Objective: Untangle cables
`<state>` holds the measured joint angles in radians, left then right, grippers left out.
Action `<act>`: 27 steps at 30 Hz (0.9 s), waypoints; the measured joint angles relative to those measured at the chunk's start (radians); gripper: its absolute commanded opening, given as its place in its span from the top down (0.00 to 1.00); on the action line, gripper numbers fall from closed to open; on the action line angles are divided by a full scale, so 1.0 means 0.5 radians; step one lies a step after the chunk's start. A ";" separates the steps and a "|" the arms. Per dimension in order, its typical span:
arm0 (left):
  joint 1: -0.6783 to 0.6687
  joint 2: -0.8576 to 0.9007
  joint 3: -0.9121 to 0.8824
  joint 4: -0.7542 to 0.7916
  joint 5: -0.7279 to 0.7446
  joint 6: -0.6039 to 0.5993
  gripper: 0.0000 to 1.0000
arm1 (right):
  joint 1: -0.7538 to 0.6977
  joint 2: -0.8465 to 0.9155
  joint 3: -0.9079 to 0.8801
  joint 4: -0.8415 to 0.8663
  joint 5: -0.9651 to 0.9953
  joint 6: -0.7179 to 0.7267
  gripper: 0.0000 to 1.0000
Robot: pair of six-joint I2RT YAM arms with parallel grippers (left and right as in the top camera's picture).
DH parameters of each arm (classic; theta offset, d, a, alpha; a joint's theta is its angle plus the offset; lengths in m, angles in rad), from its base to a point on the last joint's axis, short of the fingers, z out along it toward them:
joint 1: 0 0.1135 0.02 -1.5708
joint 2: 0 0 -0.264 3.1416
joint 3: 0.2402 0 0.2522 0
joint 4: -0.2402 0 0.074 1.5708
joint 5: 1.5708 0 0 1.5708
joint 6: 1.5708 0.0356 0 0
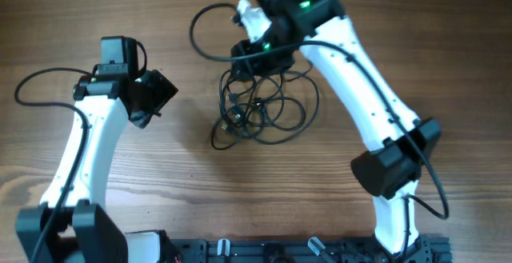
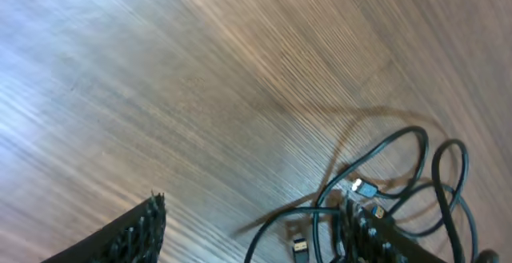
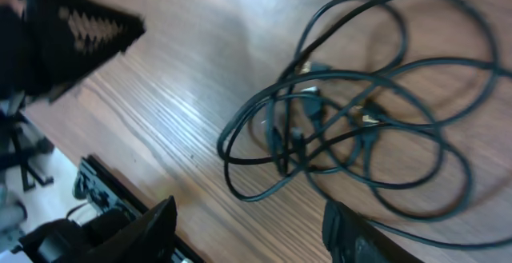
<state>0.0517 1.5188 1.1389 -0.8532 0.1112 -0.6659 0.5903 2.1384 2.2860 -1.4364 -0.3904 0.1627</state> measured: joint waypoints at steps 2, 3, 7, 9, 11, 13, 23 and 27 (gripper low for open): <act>0.051 0.069 0.000 0.063 0.125 0.156 0.28 | 0.060 0.037 0.000 0.002 0.006 0.010 0.43; 0.070 0.092 0.000 0.080 0.166 0.211 0.28 | 0.086 0.050 0.000 0.002 0.010 0.021 0.43; 0.108 0.150 0.000 0.121 0.262 0.383 0.28 | 0.195 0.116 -0.005 0.032 0.079 0.139 0.49; 0.108 0.151 0.000 0.137 0.277 0.429 0.31 | 0.241 0.139 -0.036 0.085 0.112 0.212 0.57; 0.108 0.151 0.000 0.163 0.284 0.449 0.35 | 0.284 0.145 -0.103 0.166 0.156 0.330 0.64; 0.108 0.151 0.000 0.189 0.266 0.439 0.37 | 0.322 0.145 -0.187 0.252 0.182 0.466 0.66; 0.268 0.151 0.000 0.280 0.130 0.129 0.37 | 0.346 0.156 -0.674 0.661 0.225 0.848 0.95; 0.267 0.151 0.000 0.280 0.131 0.097 0.37 | 0.346 0.171 -0.708 0.751 0.255 0.838 0.95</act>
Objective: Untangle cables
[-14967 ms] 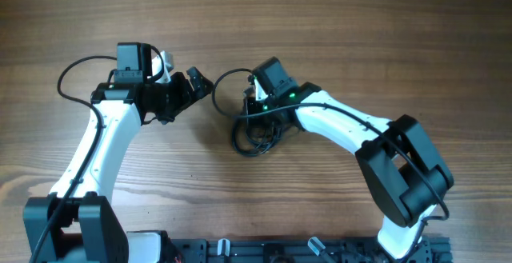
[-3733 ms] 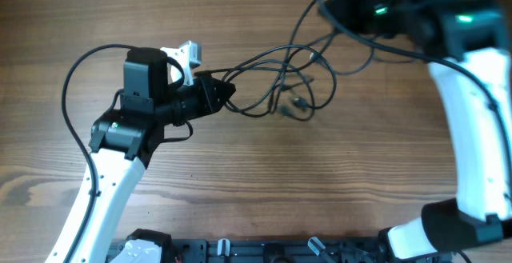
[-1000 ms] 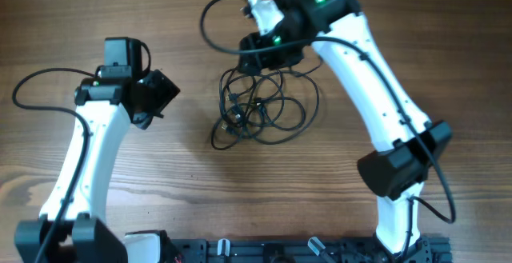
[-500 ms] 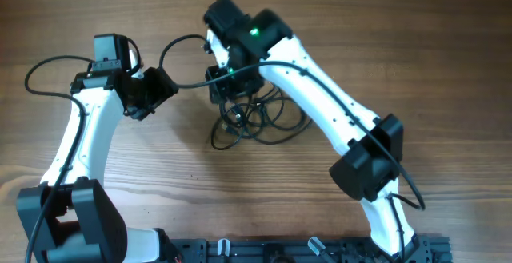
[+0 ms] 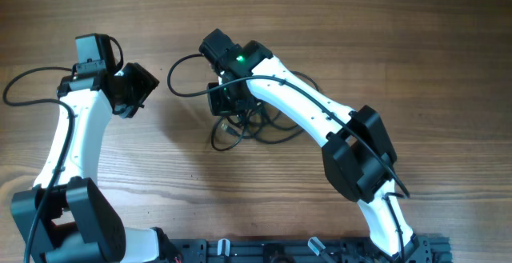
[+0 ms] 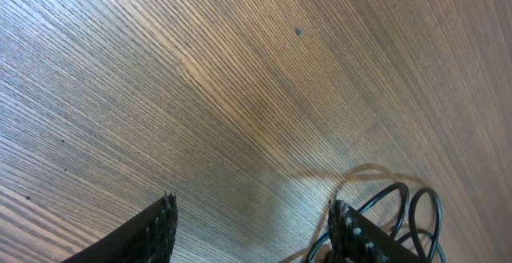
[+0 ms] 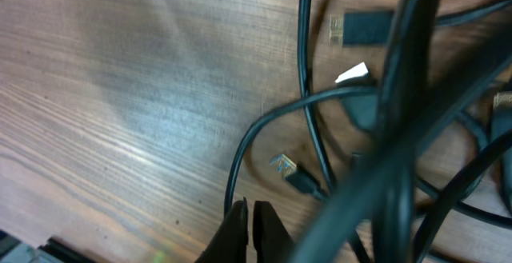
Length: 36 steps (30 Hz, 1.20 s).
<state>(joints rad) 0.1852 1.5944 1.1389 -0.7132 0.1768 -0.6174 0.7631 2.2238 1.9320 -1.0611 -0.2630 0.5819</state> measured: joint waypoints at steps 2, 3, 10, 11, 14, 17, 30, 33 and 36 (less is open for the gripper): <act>0.001 0.000 0.000 -0.001 -0.001 -0.006 0.37 | 0.000 0.000 0.002 -0.002 0.013 -0.024 0.96; 0.001 0.000 0.000 -0.002 -0.001 -0.012 0.38 | 0.000 -0.001 0.005 -0.014 0.016 -0.050 0.96; -0.008 0.000 0.000 -0.058 -0.001 -0.020 0.38 | -0.040 -0.352 0.011 -0.179 -0.158 -0.407 0.96; -0.019 0.000 0.000 -0.064 -0.001 -0.020 0.39 | -0.072 -0.486 0.012 -0.223 -0.194 -0.452 0.96; -0.076 0.000 0.000 -0.074 -0.002 -0.020 0.44 | -0.195 -0.801 0.033 -0.306 -0.246 -0.535 0.96; -0.156 0.000 0.000 -0.077 0.000 -0.018 0.50 | -0.368 -1.056 0.047 -0.381 -0.269 -0.587 0.96; -0.453 0.000 0.000 -0.060 0.000 0.020 0.29 | -0.808 -1.363 0.046 -0.072 -0.644 -0.647 0.96; -0.520 0.000 0.000 -0.002 0.021 0.076 0.27 | -0.808 -1.363 0.046 0.118 -0.818 -0.629 0.96; -0.544 0.000 0.000 0.041 0.063 0.118 0.22 | -0.809 -1.363 0.092 0.273 -0.942 -0.529 0.96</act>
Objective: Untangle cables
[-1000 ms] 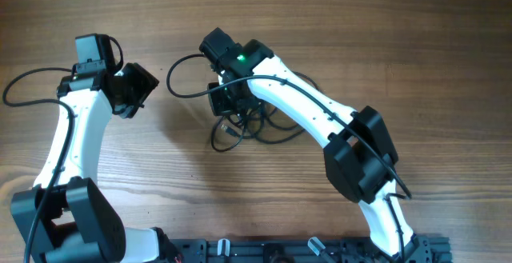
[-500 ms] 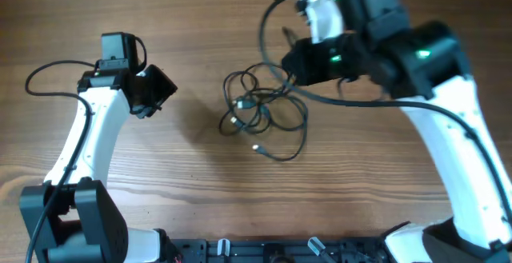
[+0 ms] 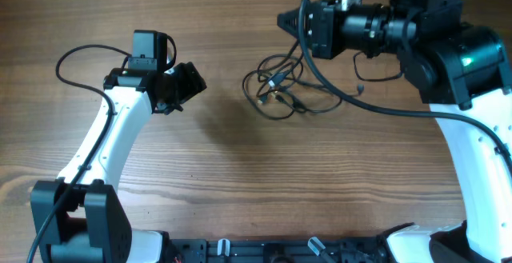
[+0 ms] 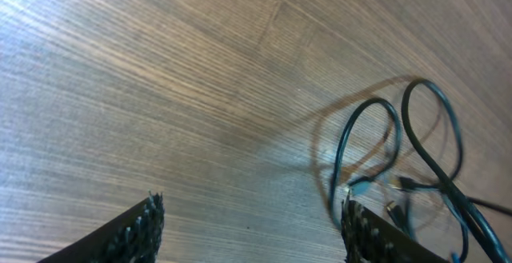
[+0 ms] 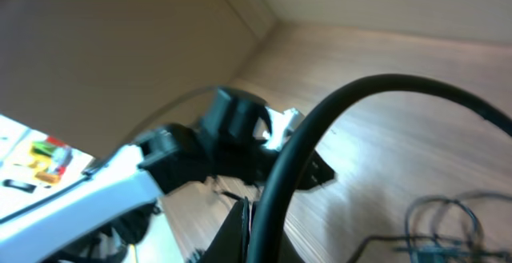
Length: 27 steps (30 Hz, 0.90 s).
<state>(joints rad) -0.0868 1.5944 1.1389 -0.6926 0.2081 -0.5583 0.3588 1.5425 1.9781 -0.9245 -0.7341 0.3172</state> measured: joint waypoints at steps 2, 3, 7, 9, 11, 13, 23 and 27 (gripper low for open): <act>0.000 0.000 0.000 0.010 0.007 0.016 0.20 | 0.001 0.001 0.173 0.095 -0.054 0.095 0.96; 0.000 0.000 0.000 0.010 0.007 0.021 0.20 | 0.000 -0.004 0.252 0.103 -0.063 0.131 0.96; 0.000 0.002 0.000 0.012 0.013 0.031 0.18 | -0.025 -0.018 0.610 0.154 -0.050 0.224 0.96; 0.000 0.002 0.000 0.011 0.014 0.031 0.18 | -0.080 -0.041 0.710 0.127 -0.048 0.253 0.96; 0.000 0.002 0.000 0.011 0.014 0.031 0.18 | -0.152 -0.063 0.744 0.057 -0.043 0.263 0.96; 0.000 0.002 0.000 0.011 0.014 0.031 0.18 | -0.220 -0.069 0.751 -0.067 -0.032 0.260 0.96; 0.000 0.002 0.000 0.011 0.015 0.031 0.18 | -0.321 0.291 0.745 -0.700 0.103 0.069 0.96; 0.000 0.002 0.000 0.011 0.014 0.031 0.18 | -0.288 0.456 0.743 -0.883 0.127 -0.074 0.96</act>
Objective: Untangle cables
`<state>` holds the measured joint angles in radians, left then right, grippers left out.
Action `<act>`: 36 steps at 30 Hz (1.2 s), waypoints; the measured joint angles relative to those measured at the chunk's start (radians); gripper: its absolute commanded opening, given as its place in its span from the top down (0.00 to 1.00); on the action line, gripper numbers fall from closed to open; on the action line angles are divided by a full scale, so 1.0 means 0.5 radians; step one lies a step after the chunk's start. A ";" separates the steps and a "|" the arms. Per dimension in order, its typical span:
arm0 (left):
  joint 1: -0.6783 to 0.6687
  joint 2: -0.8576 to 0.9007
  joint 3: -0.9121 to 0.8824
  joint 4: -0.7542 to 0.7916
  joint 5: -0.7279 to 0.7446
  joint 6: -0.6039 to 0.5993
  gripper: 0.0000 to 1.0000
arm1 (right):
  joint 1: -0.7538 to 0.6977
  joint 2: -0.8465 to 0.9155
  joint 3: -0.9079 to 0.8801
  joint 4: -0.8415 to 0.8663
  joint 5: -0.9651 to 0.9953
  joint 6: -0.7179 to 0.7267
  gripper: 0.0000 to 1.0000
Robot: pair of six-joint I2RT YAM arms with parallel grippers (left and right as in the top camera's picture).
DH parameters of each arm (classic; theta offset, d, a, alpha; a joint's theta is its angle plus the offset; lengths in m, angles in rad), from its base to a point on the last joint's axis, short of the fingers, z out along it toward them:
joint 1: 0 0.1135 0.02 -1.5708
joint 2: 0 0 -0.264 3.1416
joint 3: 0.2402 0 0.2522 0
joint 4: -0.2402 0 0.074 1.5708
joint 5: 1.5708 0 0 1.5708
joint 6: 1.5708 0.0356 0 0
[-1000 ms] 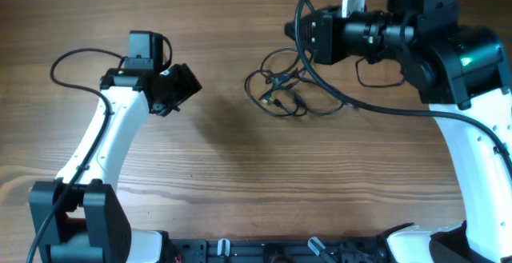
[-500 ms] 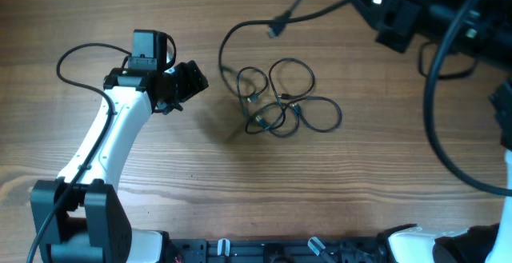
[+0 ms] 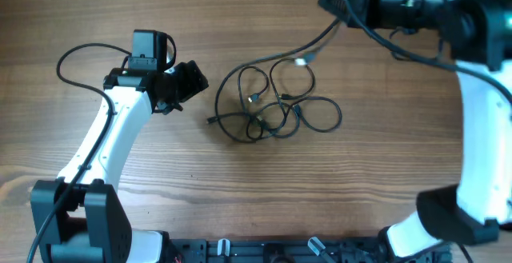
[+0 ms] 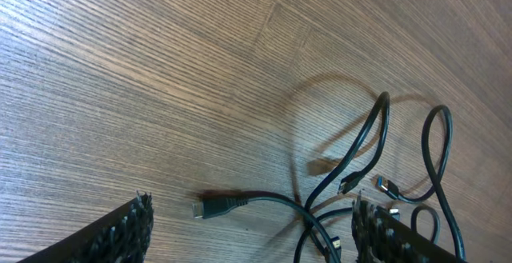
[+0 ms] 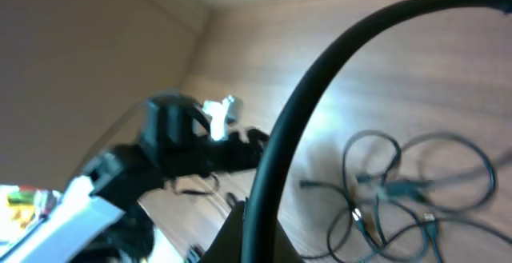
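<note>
The black cable tangle (image 3: 272,107) lies spread on the wooden table in loose loops, with a plug end (image 3: 213,120) sticking out to the left. One black strand (image 3: 320,43) rises from it to my right gripper, which is high at the far right and shut on that strand (image 5: 280,135). From the right wrist view the tangle (image 5: 408,191) lies far below. My left gripper (image 3: 190,83) hovers left of the tangle, open. Between its fingers (image 4: 132,231) the plug (image 4: 214,207) lies on the table, untouched.
My left arm's own black lead (image 3: 80,55) loops over the table at the far left. The mounting rail (image 3: 272,251) runs along the near edge. Bare wood (image 3: 256,191) lies in front of the tangle.
My right gripper has moved right and farther back with its strand. The tangle, bunched before, now lies wider and flatter, with a plug reaching left. The left arm has not moved.
My right gripper was open above the tangle's far side. Then it was low in the tangle and shut on a strand. Then it was raised to the right with the strand, the pile bunched beneath. Now the loops are spread out. My left gripper stayed open beside them.
</note>
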<state>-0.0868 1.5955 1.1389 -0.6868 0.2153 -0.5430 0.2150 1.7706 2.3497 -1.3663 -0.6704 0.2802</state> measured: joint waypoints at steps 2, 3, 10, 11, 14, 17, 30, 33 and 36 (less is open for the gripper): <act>0.000 0.000 0.000 0.003 0.000 0.000 0.18 | 0.041 0.071 0.000 -0.046 0.037 -0.044 0.96; 0.000 0.000 0.000 0.008 0.000 0.000 0.18 | 0.064 0.105 0.000 -0.066 0.066 -0.059 0.95; 0.000 0.000 0.000 0.013 0.015 0.031 0.16 | 0.166 0.237 -0.001 -0.137 0.318 -0.141 0.96; 0.007 0.000 0.000 0.012 0.063 0.095 0.16 | 0.168 0.244 -0.001 -0.142 0.346 -0.146 0.96; 0.060 0.000 0.003 -0.055 0.294 0.320 0.15 | 0.171 0.256 -0.001 -0.142 0.407 -0.163 0.96; 0.179 -0.011 0.010 -0.105 0.655 0.568 0.14 | 0.171 0.256 0.000 -0.142 0.425 -0.192 0.95; 0.298 -0.171 0.021 -0.381 1.408 1.370 0.12 | 0.171 0.256 -0.001 -0.158 0.448 -0.251 0.96; 0.343 -0.171 0.021 -0.409 1.521 1.476 0.12 | 0.171 0.256 -0.001 -0.160 0.449 -0.253 0.95; 0.400 -0.172 0.022 -0.495 1.727 1.642 0.12 | 0.171 0.256 -0.001 -0.163 0.454 -0.257 0.95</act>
<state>0.1131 1.5097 1.1500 -0.9344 1.0786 0.2779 0.3004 1.8984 2.3493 -1.4475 -0.4435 0.1516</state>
